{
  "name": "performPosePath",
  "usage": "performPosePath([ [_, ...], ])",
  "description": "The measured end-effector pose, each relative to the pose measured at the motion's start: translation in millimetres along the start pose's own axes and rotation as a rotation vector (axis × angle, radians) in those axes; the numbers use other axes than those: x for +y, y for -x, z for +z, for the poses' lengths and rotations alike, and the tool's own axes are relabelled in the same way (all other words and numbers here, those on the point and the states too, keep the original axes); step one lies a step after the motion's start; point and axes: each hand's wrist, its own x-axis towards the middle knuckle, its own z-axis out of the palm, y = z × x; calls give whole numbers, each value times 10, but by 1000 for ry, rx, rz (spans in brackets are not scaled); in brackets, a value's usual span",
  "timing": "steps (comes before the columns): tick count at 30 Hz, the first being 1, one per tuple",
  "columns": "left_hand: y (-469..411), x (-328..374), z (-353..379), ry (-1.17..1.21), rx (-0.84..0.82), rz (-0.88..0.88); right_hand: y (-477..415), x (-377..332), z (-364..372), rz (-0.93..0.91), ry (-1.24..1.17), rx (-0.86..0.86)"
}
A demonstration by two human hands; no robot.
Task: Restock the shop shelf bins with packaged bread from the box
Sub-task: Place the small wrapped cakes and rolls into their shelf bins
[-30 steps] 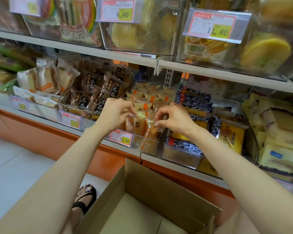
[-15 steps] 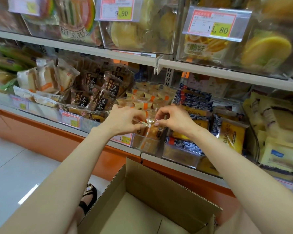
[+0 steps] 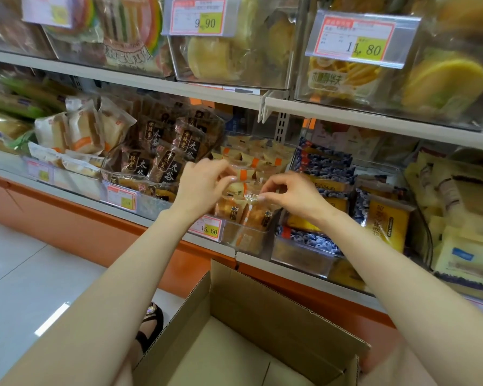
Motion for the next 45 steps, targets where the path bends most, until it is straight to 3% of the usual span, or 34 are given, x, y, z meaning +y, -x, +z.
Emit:
performPosePath([
  [2, -56, -45, 26, -148, 47, -46, 2, -4, -1, 22, -68, 36],
  [5, -129, -61, 81, -289, -120, -103, -9, 9, -7, 28, -117, 134],
  [12, -197, -84, 109, -244, -104, -83, -55, 77, -7, 31, -61, 173],
  [19, -198, -89, -283, 105, 164, -184, -94, 100, 32, 47, -30, 138],
  [22, -136, -136, -411, 249, 137, -231, -109, 59, 63, 35, -46, 157],
  [25, -42, -140, -506, 543, 95, -292, -112, -2, 87, 17, -96, 183],
  [28, 25, -144, -624, 829, 149, -384, -109, -88, 121, -16, -149, 164],
  [34, 86, -282, -755, 1174, 246, -497, -120, -223, 200, -54, -157, 120],
  [40, 117, -318, -743, 1282, 229, -496, -159, -358, 247, -34, -357, 76],
  [45, 122, -318, -679, 1195, 164, -537, -142, -346, 213, 3, -520, 222],
])
